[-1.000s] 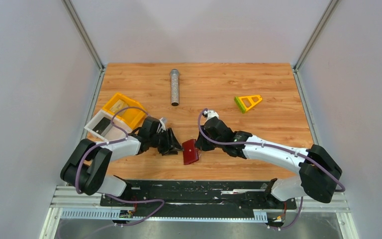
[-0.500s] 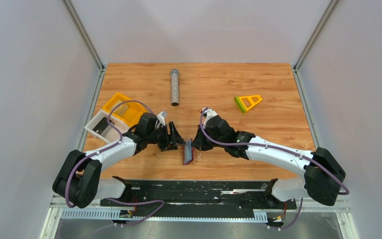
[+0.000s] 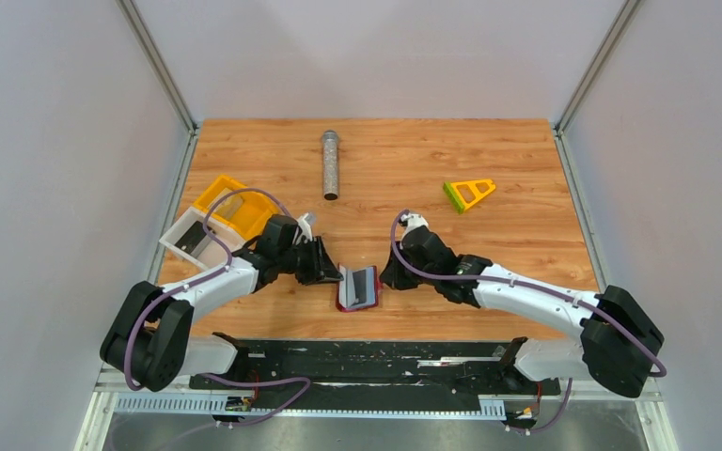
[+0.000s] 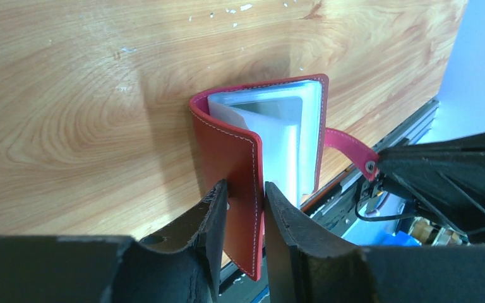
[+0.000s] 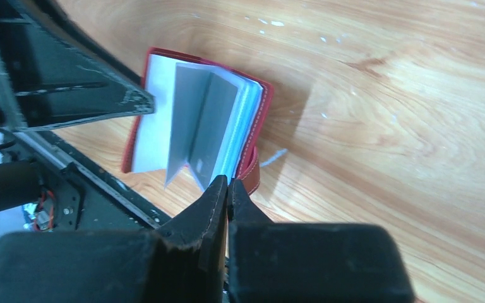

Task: Take the credit cards out of the card holder
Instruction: Open the card holder at the center of the board.

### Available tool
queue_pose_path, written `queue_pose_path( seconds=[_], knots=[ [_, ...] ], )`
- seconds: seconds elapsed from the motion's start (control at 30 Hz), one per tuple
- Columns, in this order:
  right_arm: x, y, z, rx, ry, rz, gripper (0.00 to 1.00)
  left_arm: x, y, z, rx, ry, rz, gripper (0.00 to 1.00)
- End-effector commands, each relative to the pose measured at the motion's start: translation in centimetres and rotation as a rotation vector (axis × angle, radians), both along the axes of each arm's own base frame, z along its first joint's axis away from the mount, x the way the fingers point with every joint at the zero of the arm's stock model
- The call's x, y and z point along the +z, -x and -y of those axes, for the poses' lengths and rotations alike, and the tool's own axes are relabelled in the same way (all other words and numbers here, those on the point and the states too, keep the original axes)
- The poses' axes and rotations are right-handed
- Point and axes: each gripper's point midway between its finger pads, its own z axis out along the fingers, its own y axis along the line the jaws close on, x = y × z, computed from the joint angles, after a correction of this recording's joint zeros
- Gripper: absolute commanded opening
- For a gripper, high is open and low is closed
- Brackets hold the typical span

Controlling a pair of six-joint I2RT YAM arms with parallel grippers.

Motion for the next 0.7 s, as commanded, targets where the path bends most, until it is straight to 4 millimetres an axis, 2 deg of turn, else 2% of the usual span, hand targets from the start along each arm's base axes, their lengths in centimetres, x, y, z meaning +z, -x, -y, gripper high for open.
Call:
queue_pose_path(
  seconds=[0.0, 0.13, 0.2, 0.3, 0.37, 0.5, 0.6, 0.67],
  knots=[
    [-0.7, -0.2, 1.6, -0.054, 0.021, -0.006, 0.00, -1.0, 0.0, -0.9, -0.011, -0.074, 0.016, 0.34],
    [-1.5, -0.6, 2.6, -0.090, 0.058, -0.014, 0.03, -1.5, 0.2, -1.0, -0.017, -0.086, 0.000, 0.27],
    [-1.6, -0.7, 3.2, -0.111, 0.078, -0.044, 0.13, -1.6, 0.3, -0.8, -0.020, -0.079, -0.008, 0.22],
    [-0.1, -1.0, 3.2, -0.128, 0.096, -0.076, 0.29, -1.4, 0.4, -0.6, -0.017, -0.058, -0.017, 0.17],
    [1.1, -0.8, 2.8, -0.117, 0.090, -0.094, 0.34, -1.4, 0.4, -0.6, -0.009, -0.055, -0.015, 0.17],
    [3.1, -0.3, 1.5, -0.075, 0.026, -0.121, 0.35, -1.6, 0.4, -0.7, 0.001, -0.060, -0.016, 0.16],
    [3.0, -0.2, 0.8, -0.059, 0.006, -0.132, 0.37, -2.0, 0.6, -0.7, -0.002, -0.059, -0.027, 0.16],
    [2.5, -0.3, 0.5, -0.048, 0.004, -0.140, 0.44, -2.2, 0.6, -0.8, -0.001, -0.060, -0.029, 0.17]
  ],
)
